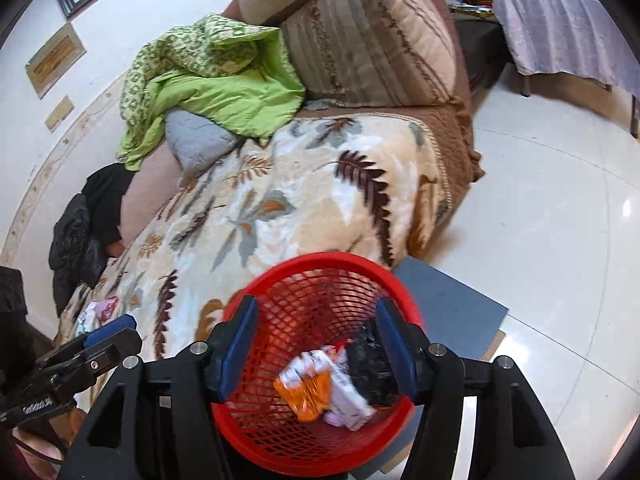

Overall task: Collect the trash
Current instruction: 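Carry both items over the basket and open both tools to drop them, then move both open tools back over the bed, then grasp the red Chunghua cigarette pack with the left tool while the right grasps the white sock, then lift the red pack with the left tool while the right lifts the white sock, then carry the red pack and sock over the basket and open both tools, then move both open tools back over the trash on the bed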

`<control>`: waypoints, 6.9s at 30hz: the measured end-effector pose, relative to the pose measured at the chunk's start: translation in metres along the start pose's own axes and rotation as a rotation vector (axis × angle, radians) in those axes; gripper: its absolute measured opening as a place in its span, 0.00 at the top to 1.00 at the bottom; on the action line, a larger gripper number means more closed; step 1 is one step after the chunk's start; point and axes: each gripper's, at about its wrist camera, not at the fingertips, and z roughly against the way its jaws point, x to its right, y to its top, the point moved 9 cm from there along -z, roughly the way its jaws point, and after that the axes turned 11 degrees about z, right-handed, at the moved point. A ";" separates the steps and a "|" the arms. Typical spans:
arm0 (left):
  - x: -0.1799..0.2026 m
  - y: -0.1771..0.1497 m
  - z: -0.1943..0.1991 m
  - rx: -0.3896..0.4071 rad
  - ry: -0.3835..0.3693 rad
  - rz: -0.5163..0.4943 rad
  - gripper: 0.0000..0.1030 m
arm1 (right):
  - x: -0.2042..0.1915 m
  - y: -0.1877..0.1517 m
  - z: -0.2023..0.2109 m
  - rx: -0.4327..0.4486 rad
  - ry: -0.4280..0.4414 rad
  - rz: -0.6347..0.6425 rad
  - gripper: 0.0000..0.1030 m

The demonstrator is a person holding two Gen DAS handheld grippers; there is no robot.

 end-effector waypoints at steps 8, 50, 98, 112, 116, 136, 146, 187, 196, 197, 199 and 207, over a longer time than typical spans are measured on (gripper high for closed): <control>-0.094 0.000 0.058 0.095 0.129 0.148 0.35 | -0.094 0.002 -0.026 -0.024 0.153 0.155 0.36; -0.445 -0.062 0.193 0.240 0.679 0.703 0.48 | -0.451 -0.033 -0.188 -0.319 0.555 0.390 0.36; -0.410 -0.024 0.189 0.340 0.834 0.415 0.48 | -0.468 -0.042 -0.204 -0.151 0.463 0.634 0.79; -0.411 -0.023 0.195 0.344 0.840 0.409 0.48 | -0.476 -0.048 -0.203 -0.152 0.476 0.662 0.79; -0.411 -0.023 0.195 0.345 0.842 0.406 0.48 | -0.476 -0.048 -0.204 -0.155 0.478 0.660 0.79; -0.405 -0.020 0.198 0.367 0.862 0.373 0.48 | -0.475 -0.045 -0.204 -0.149 0.478 0.654 0.79; -0.398 -0.016 0.196 0.376 0.837 0.375 0.48 | -0.471 -0.040 -0.200 -0.140 0.476 0.625 0.79; 0.043 -0.009 -0.026 -0.068 -0.059 -0.125 0.33 | 0.000 -0.007 -0.020 -0.108 0.072 -0.018 0.53; 0.022 0.000 -0.008 -0.022 -0.044 -0.058 0.30 | -0.005 0.005 -0.014 -0.063 0.085 -0.001 0.50; 0.016 0.002 -0.004 -0.015 -0.039 -0.047 0.30 | -0.013 0.006 -0.015 -0.061 0.102 0.008 0.50; 0.000 0.004 0.006 0.004 -0.014 -0.022 0.30 | -0.030 0.010 -0.019 -0.058 0.138 0.024 0.50; -0.090 0.011 0.064 0.104 0.112 0.109 0.30 | -0.143 0.010 -0.050 -0.104 0.310 0.187 0.50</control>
